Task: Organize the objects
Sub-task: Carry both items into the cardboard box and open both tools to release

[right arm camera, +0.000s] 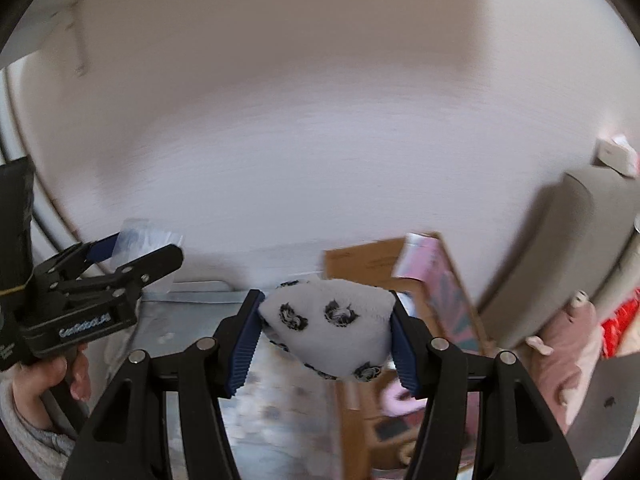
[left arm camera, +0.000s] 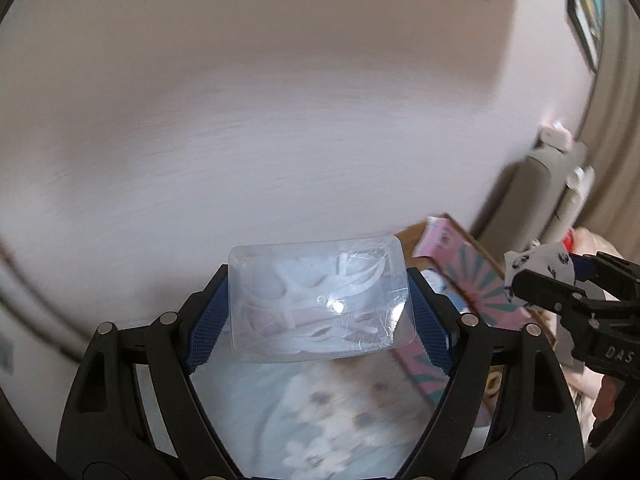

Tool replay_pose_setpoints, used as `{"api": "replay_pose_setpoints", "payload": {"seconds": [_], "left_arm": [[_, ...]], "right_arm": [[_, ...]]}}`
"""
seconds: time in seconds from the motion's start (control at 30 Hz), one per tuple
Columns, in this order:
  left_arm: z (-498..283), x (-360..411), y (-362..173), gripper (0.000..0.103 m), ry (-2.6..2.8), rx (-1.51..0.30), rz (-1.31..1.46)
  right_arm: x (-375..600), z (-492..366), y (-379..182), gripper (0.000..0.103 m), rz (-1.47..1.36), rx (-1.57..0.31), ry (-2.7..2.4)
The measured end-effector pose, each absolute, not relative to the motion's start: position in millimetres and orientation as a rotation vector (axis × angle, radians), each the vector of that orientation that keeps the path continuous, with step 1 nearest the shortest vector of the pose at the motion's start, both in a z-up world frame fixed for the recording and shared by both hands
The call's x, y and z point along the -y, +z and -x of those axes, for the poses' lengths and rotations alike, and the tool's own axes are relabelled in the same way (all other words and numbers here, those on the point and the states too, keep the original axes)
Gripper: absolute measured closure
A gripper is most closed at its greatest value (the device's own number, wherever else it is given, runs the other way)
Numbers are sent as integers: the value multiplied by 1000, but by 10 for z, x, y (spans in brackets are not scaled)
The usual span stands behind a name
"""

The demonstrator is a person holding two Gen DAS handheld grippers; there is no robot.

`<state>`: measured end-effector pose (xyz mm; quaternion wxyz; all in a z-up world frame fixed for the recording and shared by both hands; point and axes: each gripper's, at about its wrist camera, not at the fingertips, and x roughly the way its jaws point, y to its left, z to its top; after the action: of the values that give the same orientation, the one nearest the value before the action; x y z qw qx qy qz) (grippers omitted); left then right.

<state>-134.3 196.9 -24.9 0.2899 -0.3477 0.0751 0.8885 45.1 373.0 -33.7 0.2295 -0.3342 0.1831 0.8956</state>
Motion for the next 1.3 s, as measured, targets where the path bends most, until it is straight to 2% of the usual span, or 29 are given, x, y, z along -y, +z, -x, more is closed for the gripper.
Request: {"api": "replay_pose_setpoints", "payload": {"seconds": [0.3, 0.63, 0.87, 1.07, 1.23, 1.27, 1.3], "left_arm": [[1562, -3150, -626, 22, 2137, -292, 989], [1680, -4153, -1407, 22, 1968, -415, 1133], [1772, -4434, -1694, 22, 1930, -460, 1188], [1835, -4492, -1786, 22, 1931, -484, 1195], [1841, -4476, -1760, 21, 1914, -452, 1195], [1842, -4464, -1743, 19, 1918, -444, 1193], [1845, -4445, -1721, 4, 1921, -434, 1189]], "right_arm": [[-4230, -859, -682, 48, 977, -601, 2310], [-4288, -953, -1305, 48, 1136, -688, 2239], [-4265, -878, -1666, 48, 1222, -715, 2232], [-4283, -828, -1738, 48, 1246, -730, 2256], [-4306, -767, -1719, 41, 1246, -745, 2284], [-4329, -749, -1734, 32, 1253, -752, 2279], [-4336, -744, -1736, 23, 1255, -756, 2273]]}}
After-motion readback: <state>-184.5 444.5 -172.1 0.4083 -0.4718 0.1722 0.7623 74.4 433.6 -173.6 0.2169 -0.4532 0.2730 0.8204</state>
